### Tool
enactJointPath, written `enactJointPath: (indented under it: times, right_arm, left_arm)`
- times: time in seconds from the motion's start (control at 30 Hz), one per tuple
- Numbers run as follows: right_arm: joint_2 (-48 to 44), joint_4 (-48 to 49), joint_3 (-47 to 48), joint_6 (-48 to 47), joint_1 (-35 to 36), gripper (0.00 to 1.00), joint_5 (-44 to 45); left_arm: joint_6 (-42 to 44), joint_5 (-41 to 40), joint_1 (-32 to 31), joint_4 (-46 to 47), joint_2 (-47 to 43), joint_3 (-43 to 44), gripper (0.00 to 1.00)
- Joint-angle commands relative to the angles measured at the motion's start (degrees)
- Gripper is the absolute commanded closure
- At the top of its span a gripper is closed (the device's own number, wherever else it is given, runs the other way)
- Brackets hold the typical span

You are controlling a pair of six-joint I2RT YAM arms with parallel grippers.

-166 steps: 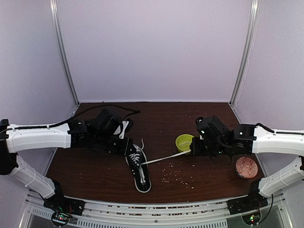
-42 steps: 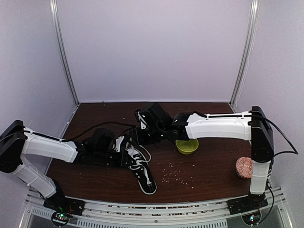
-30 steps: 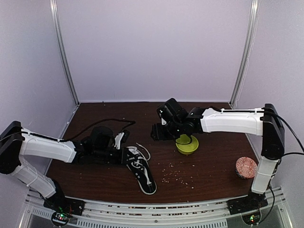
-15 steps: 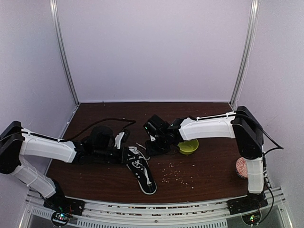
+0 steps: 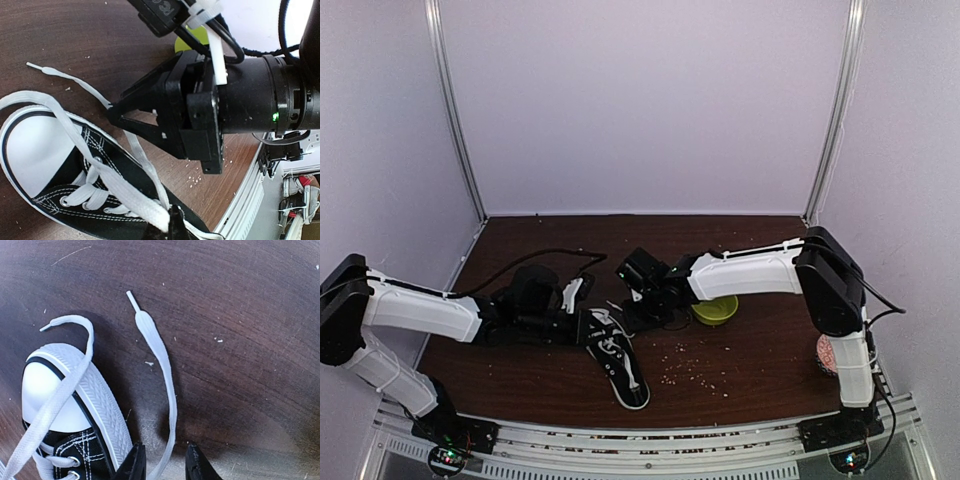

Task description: Tie the shoes

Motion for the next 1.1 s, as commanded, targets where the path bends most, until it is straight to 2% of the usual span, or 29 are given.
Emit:
enactJointPath:
  times: [0.0,0.37,0.87,0.93,1.07]
  right_arm:
    - [0.58,0.58,0.74,1.04,0.43,0.72,2.35]
    - [-0.20,-0.44,-1.16,6.01,1.20,0.73,3.76]
    - [-1.02,1.86,-4.74,9.36,2.80,0.75,3.04]
    - [-1.05,1.68,-4.65,9.36,3.04,0.80,4.10]
    - [-2.06,2.54,-5.99,9.79,3.71,1.00,6.96]
  left_arm:
    - [-0.61,1.26,-0.16,3.46,0.59,1.75,1.00]
    - [-0.21,1.90,-0.16,2.64,-0.50,1.53,1.00]
    - [4.51,9.70,-1.74,3.58,1.85,2.51,1.00]
    - [5.22,10.29,-2.27,3.65,1.90,2.69,1.00]
    - [5.85,10.92,-3.00,3.89,1.78,2.82,1.00]
